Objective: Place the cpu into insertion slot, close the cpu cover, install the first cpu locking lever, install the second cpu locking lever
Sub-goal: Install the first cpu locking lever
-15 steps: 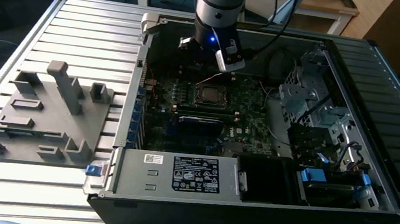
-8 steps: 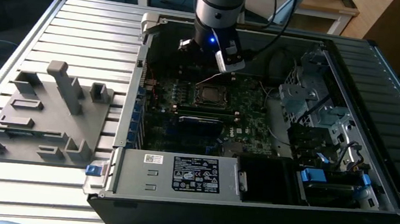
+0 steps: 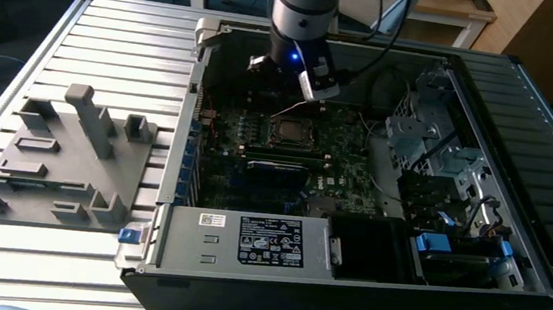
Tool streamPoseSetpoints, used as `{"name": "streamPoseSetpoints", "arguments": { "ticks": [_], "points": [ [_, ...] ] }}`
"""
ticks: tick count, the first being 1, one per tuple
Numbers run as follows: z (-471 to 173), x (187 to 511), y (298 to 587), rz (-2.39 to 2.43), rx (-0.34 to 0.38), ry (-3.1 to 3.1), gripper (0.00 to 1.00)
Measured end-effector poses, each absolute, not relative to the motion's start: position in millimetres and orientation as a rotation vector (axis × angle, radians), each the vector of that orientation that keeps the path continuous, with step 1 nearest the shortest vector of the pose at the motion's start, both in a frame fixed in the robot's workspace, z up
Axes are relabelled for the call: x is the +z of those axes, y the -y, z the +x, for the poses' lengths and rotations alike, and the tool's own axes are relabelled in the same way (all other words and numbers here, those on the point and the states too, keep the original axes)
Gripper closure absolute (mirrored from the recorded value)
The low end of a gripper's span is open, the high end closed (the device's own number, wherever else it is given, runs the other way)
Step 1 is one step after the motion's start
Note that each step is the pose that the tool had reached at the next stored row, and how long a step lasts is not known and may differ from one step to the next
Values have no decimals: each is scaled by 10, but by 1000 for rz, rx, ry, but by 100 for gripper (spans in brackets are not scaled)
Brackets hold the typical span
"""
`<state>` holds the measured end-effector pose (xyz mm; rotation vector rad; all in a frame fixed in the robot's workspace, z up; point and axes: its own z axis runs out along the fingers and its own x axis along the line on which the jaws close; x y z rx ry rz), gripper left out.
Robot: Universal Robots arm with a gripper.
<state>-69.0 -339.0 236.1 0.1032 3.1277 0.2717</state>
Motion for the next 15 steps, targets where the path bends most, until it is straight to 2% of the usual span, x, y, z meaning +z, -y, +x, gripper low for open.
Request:
{"name": "streamPoseSetpoints", "arguments": {
  "ticks": [15],
  "points": [
    [-631, 2334, 3300, 103, 271, -3128, 89]
  ]
}}
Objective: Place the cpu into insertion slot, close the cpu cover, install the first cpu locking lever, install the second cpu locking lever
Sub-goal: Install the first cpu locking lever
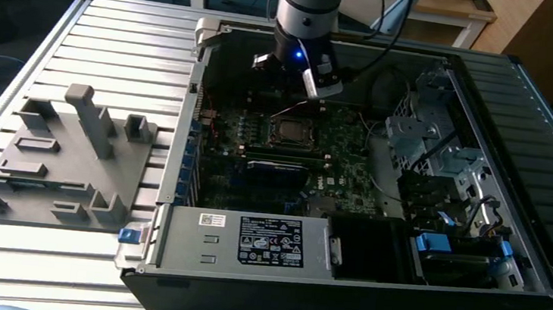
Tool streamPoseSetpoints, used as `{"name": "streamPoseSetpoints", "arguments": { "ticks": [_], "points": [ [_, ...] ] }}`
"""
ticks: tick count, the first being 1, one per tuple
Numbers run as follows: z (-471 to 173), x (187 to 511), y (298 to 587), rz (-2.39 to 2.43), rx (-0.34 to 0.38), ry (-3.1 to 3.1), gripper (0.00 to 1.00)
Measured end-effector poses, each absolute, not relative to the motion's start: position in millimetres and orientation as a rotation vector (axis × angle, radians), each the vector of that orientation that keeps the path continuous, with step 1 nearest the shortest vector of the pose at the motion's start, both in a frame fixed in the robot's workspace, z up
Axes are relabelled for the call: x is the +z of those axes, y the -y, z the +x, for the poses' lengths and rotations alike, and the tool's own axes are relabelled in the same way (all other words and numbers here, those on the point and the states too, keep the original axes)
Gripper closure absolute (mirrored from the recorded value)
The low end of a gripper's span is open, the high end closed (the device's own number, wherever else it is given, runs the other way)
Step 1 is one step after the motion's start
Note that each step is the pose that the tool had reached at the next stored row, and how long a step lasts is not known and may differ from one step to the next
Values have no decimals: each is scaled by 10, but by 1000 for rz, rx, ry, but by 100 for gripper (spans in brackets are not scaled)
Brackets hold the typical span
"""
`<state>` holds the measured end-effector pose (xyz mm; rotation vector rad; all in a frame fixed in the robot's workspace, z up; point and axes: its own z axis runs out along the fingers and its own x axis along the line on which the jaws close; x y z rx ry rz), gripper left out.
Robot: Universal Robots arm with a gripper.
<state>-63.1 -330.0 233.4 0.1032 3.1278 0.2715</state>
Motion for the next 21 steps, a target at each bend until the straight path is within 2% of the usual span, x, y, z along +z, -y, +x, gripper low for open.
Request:
{"name": "streamPoseSetpoints", "arguments": {
  "ticks": [21],
  "points": [
    [-513, 2261, 3266, 103, 270, -3128, 89]
  ]
}}
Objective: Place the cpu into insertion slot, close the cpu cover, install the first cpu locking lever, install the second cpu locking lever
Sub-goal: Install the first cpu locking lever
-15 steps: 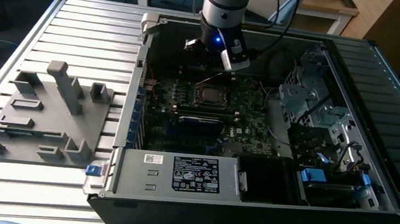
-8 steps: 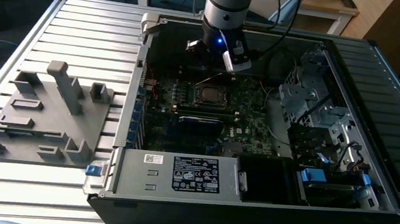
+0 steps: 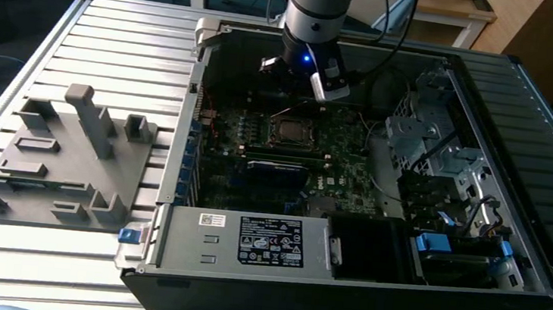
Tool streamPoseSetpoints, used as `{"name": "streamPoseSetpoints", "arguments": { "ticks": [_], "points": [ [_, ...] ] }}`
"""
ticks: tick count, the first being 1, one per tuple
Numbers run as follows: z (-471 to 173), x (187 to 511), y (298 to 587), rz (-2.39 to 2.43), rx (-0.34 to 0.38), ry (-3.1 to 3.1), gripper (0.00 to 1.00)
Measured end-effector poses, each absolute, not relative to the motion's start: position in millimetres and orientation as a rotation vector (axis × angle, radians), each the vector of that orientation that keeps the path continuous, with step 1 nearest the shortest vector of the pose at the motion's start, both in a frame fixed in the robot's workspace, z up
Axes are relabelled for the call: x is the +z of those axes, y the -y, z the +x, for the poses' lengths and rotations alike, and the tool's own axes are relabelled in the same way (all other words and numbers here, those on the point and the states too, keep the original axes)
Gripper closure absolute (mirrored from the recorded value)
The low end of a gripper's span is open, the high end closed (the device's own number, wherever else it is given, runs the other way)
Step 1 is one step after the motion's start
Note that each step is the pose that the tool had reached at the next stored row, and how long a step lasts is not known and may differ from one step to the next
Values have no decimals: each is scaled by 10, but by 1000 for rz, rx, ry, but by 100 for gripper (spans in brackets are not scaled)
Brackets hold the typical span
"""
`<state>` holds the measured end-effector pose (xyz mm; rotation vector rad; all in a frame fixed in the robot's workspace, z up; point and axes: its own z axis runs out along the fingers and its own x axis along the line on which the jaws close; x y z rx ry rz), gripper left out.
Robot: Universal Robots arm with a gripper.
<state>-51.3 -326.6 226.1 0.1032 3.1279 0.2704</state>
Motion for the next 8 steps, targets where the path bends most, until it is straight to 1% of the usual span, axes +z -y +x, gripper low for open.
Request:
{"name": "streamPoseSetpoints", "arguments": {
  "ticks": [8],
  "points": [
    [-491, 2236, 3247, 103, 270, -3128, 89]
  ]
}}
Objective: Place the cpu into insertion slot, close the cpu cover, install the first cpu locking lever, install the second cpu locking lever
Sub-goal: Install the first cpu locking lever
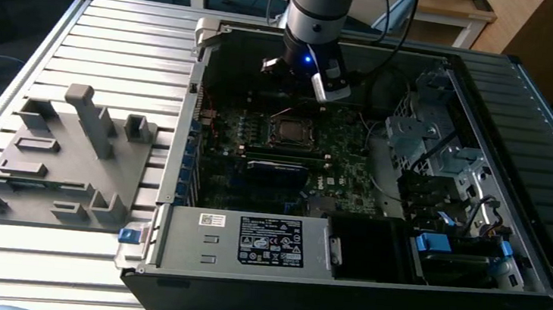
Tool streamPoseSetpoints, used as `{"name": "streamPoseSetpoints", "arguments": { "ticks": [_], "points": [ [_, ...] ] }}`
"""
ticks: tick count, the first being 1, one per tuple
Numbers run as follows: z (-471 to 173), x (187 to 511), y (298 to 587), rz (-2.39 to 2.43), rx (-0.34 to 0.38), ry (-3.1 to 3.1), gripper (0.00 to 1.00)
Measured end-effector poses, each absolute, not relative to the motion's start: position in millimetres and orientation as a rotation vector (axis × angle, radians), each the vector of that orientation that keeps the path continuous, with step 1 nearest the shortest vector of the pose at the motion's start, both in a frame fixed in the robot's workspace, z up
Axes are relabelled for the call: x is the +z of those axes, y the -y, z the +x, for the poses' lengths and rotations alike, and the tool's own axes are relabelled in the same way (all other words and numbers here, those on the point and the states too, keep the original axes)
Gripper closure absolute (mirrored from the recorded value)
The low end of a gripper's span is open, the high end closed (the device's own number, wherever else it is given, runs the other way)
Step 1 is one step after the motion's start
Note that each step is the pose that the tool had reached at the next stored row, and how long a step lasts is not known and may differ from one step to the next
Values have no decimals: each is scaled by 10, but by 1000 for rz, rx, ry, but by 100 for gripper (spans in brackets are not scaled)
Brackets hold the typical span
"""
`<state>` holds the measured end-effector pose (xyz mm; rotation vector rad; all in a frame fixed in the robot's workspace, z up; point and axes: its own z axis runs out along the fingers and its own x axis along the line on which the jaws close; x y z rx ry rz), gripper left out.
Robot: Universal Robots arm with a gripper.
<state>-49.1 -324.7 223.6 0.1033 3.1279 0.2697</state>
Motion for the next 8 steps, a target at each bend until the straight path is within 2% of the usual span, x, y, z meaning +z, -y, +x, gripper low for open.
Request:
{"name": "streamPoseSetpoints", "arguments": {
  "ticks": [8],
  "points": [
    [-490, 2225, 3243, 103, 270, -3128, 89]
  ]
}}
